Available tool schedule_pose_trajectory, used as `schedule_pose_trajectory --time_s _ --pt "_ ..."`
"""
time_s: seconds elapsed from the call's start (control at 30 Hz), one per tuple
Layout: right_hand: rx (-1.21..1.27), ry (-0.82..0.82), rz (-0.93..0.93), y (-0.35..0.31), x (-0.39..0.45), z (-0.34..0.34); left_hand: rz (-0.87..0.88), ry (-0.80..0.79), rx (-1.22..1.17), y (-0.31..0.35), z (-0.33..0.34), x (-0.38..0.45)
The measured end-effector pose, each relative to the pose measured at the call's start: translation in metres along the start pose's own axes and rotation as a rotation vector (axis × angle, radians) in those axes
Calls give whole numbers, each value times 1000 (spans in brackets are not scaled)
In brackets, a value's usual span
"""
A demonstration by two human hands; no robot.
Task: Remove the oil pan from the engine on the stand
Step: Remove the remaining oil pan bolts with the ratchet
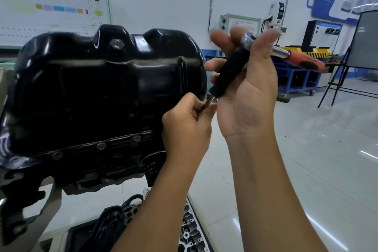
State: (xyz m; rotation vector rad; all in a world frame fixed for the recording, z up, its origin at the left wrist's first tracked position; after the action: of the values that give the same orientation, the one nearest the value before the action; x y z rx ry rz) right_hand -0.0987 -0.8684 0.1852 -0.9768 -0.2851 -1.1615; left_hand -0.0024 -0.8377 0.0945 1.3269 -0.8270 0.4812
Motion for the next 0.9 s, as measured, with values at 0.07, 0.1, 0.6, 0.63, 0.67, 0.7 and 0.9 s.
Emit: schedule_pose_trajectory --time_s 0.07,0.1,0.6,0.63,0.67,0.7,0.9 --pt "24 -13 -12 -1 1 -1 7 -12 10 -1 0 0" --pt "32 -20 -21 -1 2 -2 26 -33 13 -2 0 1" --pt "50 26 -30 -5 2 -5 78 12 -24 -3 2 -3" --pt "43 -21 37 -4 3 -6 63 18 -40 -4 2 -3" --pt "53 -54 87 -4 4 -9 62 30 -31 -5 2 -3" --pt "69 -67 113 -4 4 -10 63 36 -19 -4 1 -3" --pt "57 59 -62 -6 -8 2 45 28 -9 1 -1 -3"
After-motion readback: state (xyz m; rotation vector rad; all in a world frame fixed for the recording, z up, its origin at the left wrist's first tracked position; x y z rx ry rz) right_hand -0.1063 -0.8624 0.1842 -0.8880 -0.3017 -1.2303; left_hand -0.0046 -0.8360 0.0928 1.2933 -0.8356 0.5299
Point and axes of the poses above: each hand's wrist, its own x-axis towards the middle knuckle, its own z-axis out of the palm, y = z × x, the point moved 2 cm from there along x, towards the middle knuckle, and after that the axes turned 2 degrees about x, right-handed, at the moved point
